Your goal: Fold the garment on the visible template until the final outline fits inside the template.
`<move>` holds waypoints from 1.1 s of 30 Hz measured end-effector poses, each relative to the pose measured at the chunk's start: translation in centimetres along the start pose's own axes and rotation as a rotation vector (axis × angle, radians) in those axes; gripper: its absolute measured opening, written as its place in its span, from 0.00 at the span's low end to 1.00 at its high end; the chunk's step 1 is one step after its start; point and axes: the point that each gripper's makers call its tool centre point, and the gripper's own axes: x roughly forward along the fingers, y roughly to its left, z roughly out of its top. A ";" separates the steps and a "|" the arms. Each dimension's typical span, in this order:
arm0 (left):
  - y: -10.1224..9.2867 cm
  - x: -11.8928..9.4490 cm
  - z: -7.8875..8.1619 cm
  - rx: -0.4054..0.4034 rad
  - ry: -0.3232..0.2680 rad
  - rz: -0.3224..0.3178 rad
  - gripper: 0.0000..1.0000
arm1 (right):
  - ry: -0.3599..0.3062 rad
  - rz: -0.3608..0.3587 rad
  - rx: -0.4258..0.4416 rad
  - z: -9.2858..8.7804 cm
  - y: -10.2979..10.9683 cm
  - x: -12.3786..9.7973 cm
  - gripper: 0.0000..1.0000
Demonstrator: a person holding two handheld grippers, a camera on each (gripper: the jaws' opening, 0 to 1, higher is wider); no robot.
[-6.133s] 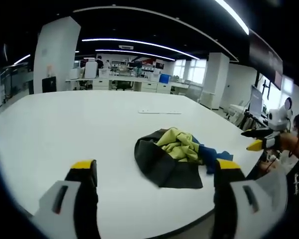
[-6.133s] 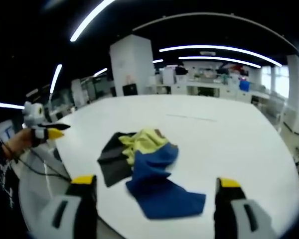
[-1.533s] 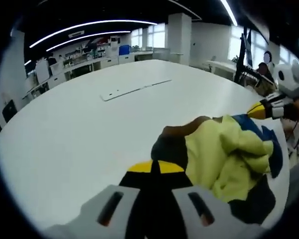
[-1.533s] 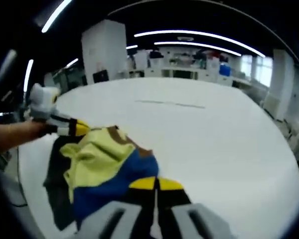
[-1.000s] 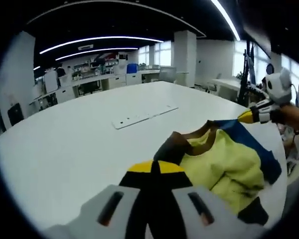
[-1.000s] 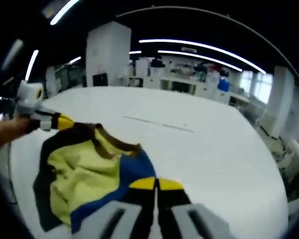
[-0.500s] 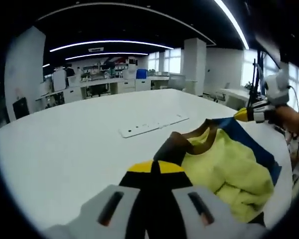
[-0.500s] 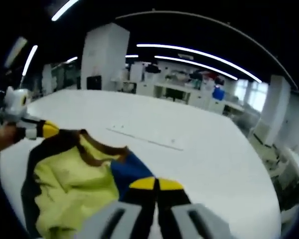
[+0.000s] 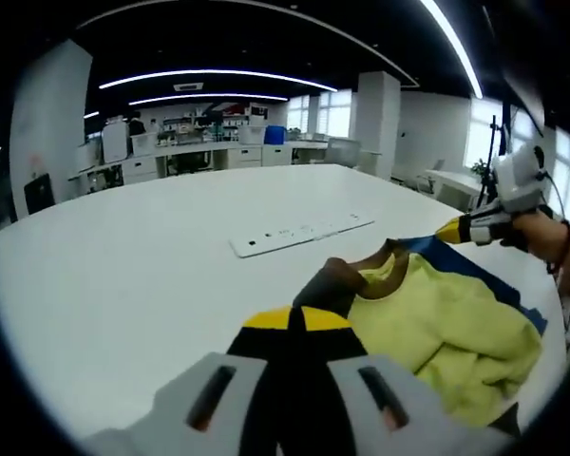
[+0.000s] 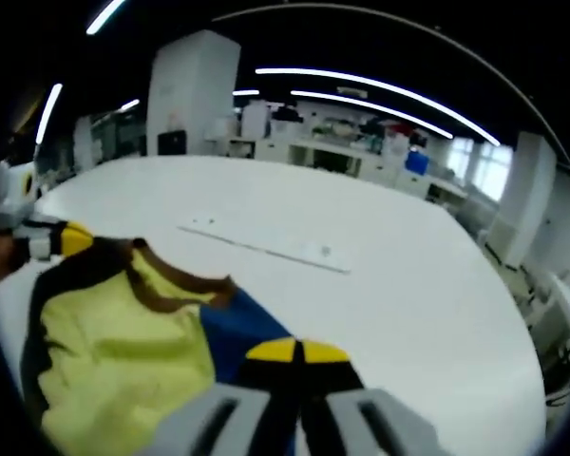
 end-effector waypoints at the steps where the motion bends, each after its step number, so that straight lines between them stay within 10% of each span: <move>1: 0.2 0.3 -0.1 -0.003 0.004 0.007 0.00 | 0.000 0.002 -0.001 -0.1 0.0 0.3 0.00; 19: 2.3 1.6 -0.2 0.035 0.006 0.086 0.00 | 0.086 0.075 0.182 -1.1 0.4 2.6 0.00; 33: 3.3 -3.1 -0.1 -0.039 -0.023 0.137 0.33 | 0.144 0.195 0.206 -1.4 1.2 -1.2 0.62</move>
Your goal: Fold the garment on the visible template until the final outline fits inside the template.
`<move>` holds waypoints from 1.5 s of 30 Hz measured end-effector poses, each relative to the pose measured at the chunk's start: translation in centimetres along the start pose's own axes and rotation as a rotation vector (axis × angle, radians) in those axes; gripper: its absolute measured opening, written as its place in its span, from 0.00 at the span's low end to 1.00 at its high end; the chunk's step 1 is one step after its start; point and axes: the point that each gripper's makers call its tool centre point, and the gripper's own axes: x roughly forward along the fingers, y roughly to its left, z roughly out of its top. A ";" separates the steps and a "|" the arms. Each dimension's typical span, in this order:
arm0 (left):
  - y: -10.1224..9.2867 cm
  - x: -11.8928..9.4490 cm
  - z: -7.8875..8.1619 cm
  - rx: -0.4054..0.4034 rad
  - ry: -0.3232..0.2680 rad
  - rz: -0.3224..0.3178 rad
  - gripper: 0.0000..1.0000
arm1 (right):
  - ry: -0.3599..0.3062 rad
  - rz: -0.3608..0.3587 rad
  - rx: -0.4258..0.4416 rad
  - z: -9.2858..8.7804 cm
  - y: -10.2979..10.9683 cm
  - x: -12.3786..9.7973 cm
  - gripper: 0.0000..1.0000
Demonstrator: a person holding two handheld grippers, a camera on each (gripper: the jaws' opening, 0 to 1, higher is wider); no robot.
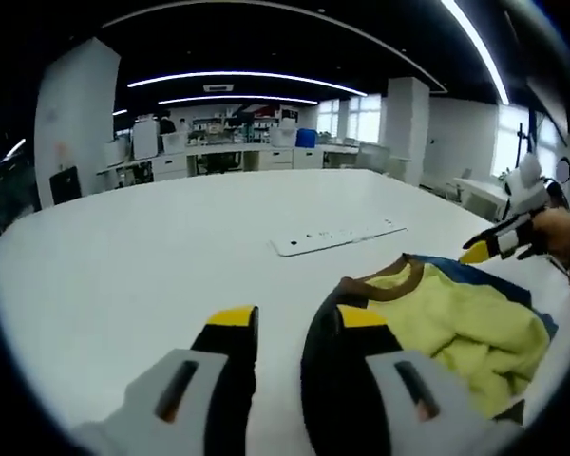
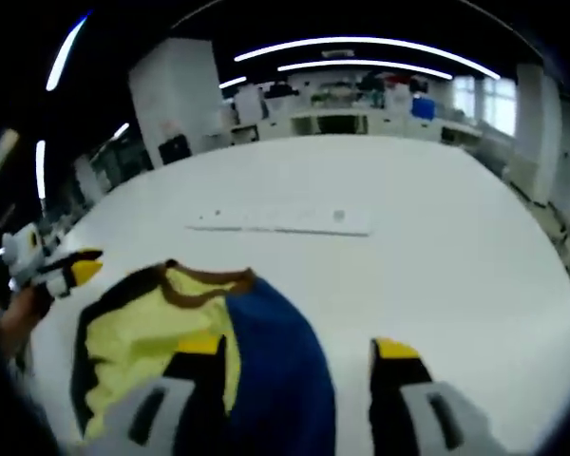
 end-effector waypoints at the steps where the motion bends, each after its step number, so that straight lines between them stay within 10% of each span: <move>1: 0.0 -0.7 -0.1 -0.009 0.001 0.006 0.35 | 0.003 0.005 -0.003 -0.1 0.2 -0.4 0.64; 19: -3.9 -9.2 -0.8 0.046 0.021 -0.080 0.59 | 0.017 0.103 -0.131 -2.9 3.2 -7.5 0.94; 45: -15.0 -16.7 -5.9 0.091 0.073 -0.267 0.52 | 0.106 0.156 -0.072 -13.9 4.6 -15.2 0.87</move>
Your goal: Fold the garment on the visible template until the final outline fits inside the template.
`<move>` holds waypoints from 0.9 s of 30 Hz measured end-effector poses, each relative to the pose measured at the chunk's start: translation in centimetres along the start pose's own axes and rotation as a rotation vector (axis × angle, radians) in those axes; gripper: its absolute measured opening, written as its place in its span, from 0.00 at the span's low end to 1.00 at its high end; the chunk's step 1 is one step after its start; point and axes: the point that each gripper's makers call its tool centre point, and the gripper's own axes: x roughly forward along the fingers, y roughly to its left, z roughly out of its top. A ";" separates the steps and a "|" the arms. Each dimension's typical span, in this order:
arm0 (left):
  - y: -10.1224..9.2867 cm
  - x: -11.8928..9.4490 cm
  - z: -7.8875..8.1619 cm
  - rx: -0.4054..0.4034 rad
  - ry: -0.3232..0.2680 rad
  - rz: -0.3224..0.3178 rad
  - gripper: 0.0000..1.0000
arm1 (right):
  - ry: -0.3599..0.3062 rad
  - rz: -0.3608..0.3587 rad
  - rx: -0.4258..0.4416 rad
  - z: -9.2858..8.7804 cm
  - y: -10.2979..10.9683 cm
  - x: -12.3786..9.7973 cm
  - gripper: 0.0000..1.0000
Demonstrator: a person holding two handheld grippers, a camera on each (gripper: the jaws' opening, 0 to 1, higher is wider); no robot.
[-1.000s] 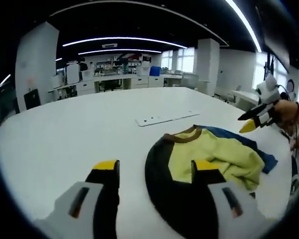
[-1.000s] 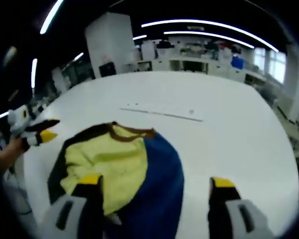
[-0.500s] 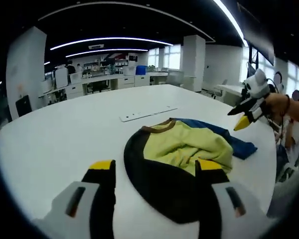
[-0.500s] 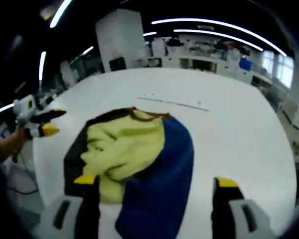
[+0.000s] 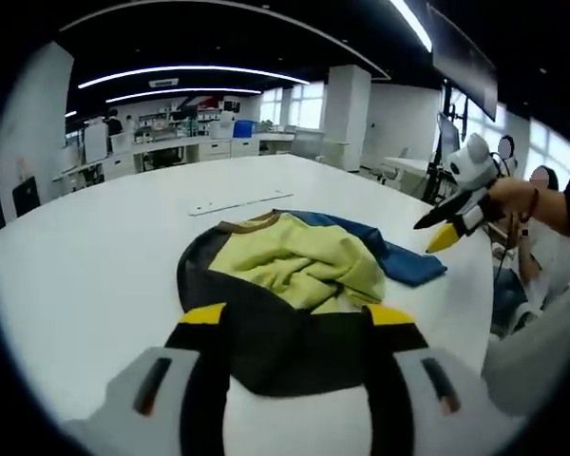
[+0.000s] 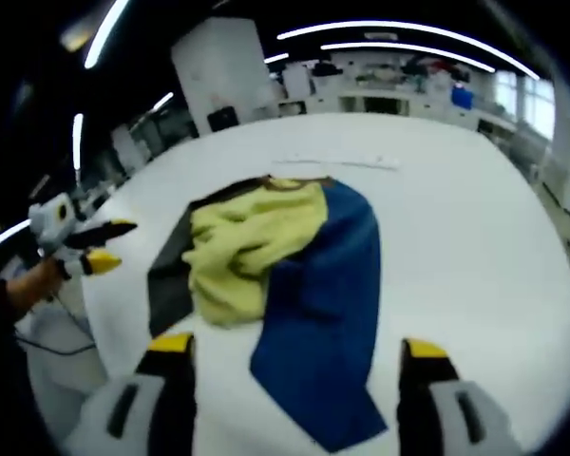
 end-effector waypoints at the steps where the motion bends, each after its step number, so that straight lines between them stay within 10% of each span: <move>1: -0.3 0.1 -0.2 0.003 0.003 -0.002 0.52 | 0.008 -0.001 0.009 -0.6 0.3 -0.3 0.86; 14: -2.7 1.4 -4.8 0.035 0.112 -0.013 0.44 | 0.070 -0.039 0.049 -5.4 -0.2 -0.4 0.67; 27: -5.2 3.5 -6.1 0.088 0.182 -0.026 0.37 | 0.059 -0.121 0.049 -7.0 -1.6 -0.7 0.45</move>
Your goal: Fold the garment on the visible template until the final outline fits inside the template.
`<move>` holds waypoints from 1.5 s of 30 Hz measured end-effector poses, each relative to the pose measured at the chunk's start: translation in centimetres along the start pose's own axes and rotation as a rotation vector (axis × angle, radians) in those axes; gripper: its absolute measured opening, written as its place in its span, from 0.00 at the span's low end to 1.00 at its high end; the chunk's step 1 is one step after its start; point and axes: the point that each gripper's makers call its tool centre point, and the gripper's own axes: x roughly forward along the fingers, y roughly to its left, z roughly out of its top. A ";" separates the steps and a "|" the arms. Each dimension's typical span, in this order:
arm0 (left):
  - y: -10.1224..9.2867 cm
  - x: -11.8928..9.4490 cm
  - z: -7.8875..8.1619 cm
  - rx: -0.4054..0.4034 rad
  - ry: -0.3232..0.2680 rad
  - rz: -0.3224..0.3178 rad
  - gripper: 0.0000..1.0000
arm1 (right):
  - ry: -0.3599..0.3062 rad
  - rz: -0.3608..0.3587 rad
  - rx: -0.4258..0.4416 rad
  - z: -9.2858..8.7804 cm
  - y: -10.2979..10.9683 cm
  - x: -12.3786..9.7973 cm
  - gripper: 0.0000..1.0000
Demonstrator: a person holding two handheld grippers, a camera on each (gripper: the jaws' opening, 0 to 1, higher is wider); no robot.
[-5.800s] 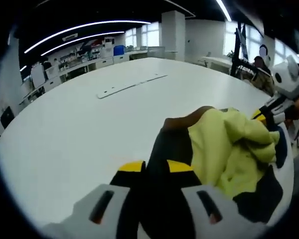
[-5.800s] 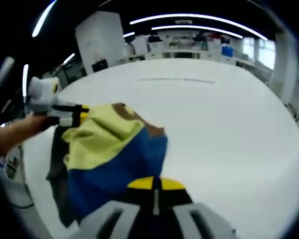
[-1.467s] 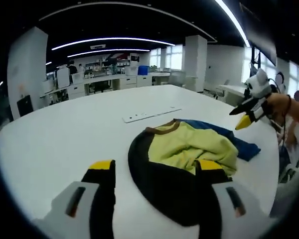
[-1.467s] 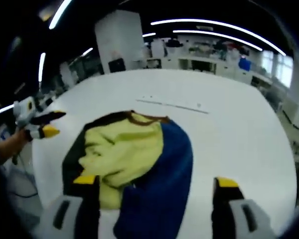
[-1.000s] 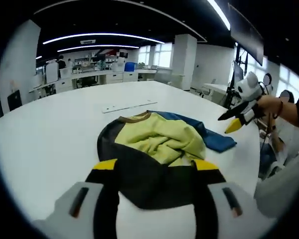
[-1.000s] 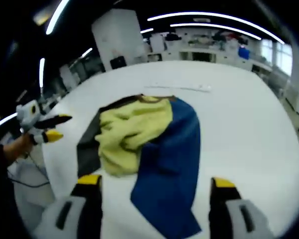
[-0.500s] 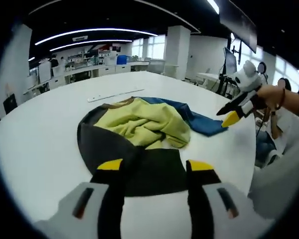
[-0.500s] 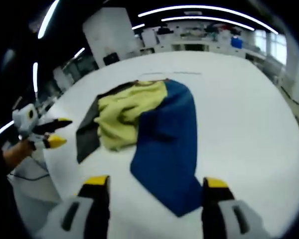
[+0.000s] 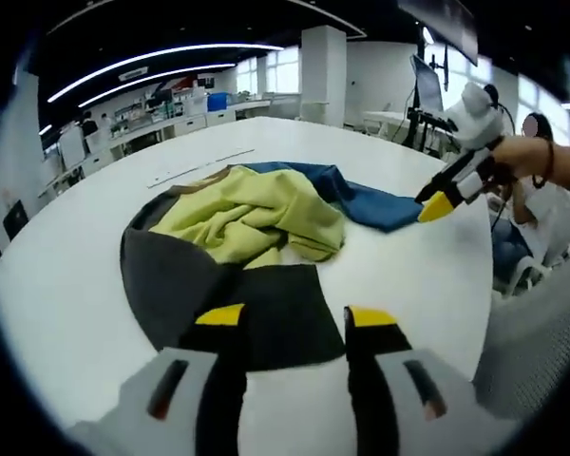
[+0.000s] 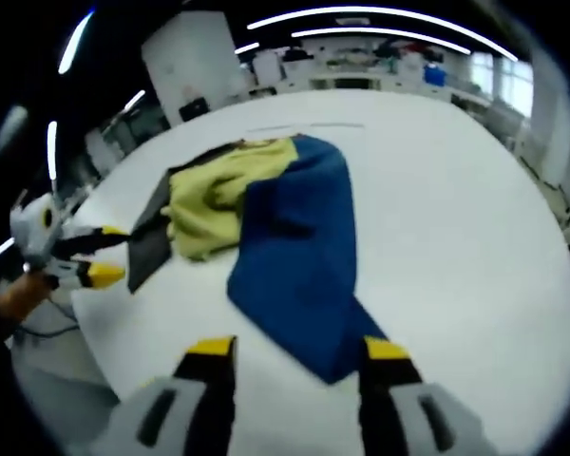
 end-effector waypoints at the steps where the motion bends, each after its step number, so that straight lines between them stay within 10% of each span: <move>1: 0.0 0.2 -0.3 -0.008 0.011 0.002 0.37 | 0.001 -0.008 -0.006 -0.1 0.0 -0.1 0.42; 25: 1.6 0.5 -2.0 -0.073 0.052 0.131 0.01 | -0.043 -0.076 0.016 -0.8 -0.5 -0.5 0.00; 45: 8.6 -8.3 -2.3 -0.104 0.039 0.254 0.00 | -0.090 -0.126 0.015 2.6 -2.3 -4.0 0.00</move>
